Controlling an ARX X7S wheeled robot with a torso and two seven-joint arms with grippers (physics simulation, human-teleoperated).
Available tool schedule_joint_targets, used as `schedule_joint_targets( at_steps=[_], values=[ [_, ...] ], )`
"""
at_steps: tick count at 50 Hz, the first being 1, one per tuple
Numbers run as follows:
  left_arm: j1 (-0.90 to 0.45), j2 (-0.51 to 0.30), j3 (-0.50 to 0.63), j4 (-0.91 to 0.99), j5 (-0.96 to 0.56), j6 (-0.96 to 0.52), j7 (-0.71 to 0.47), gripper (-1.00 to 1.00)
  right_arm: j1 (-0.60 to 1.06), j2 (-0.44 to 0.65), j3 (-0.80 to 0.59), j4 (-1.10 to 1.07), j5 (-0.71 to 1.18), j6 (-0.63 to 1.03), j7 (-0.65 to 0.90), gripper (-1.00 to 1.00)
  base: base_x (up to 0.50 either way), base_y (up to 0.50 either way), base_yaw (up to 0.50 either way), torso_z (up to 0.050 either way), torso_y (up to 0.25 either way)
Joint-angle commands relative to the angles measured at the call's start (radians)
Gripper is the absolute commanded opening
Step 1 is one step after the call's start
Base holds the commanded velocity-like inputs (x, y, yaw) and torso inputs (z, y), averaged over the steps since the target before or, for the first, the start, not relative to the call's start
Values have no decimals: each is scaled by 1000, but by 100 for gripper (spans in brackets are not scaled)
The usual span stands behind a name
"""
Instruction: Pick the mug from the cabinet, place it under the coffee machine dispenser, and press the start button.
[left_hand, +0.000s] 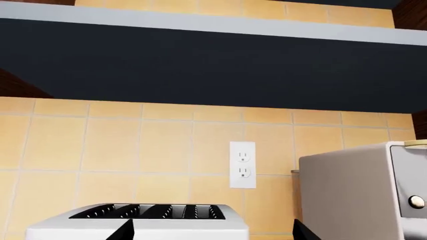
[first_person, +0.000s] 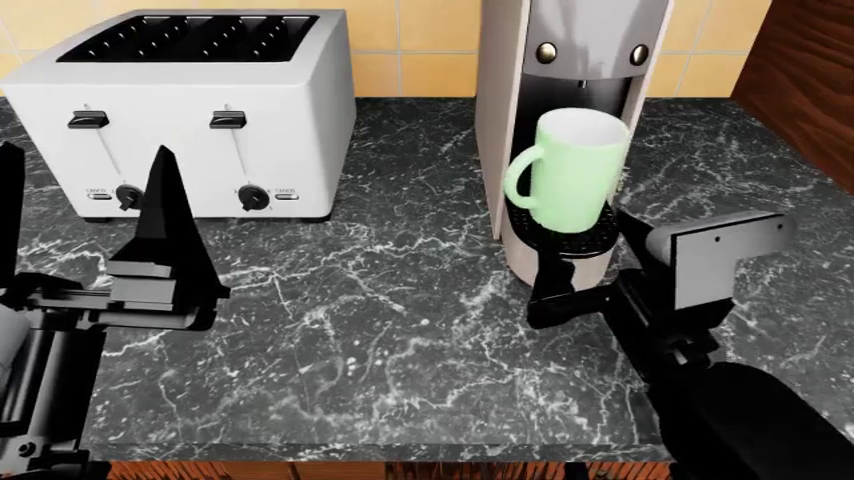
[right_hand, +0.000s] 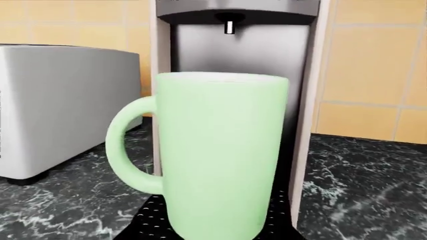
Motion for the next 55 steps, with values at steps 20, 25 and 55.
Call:
schedule_joint_targets(
  at_steps=[20,25,55],
  values=[
    [1,-9,4,9,-11,8,-10,100,214,244,379,-468,736,384,423,100,0,0,0,0,0],
    [3,-10,3,8,-14,12,-10,100,295,270,335,-434,704,407,416,-100,0,0,0,0,0],
    [-6,-23,19,7,-16,4,-24,100,580,263,6,-16,343,348,95,-100,0,0,0,0,0]
  ],
)
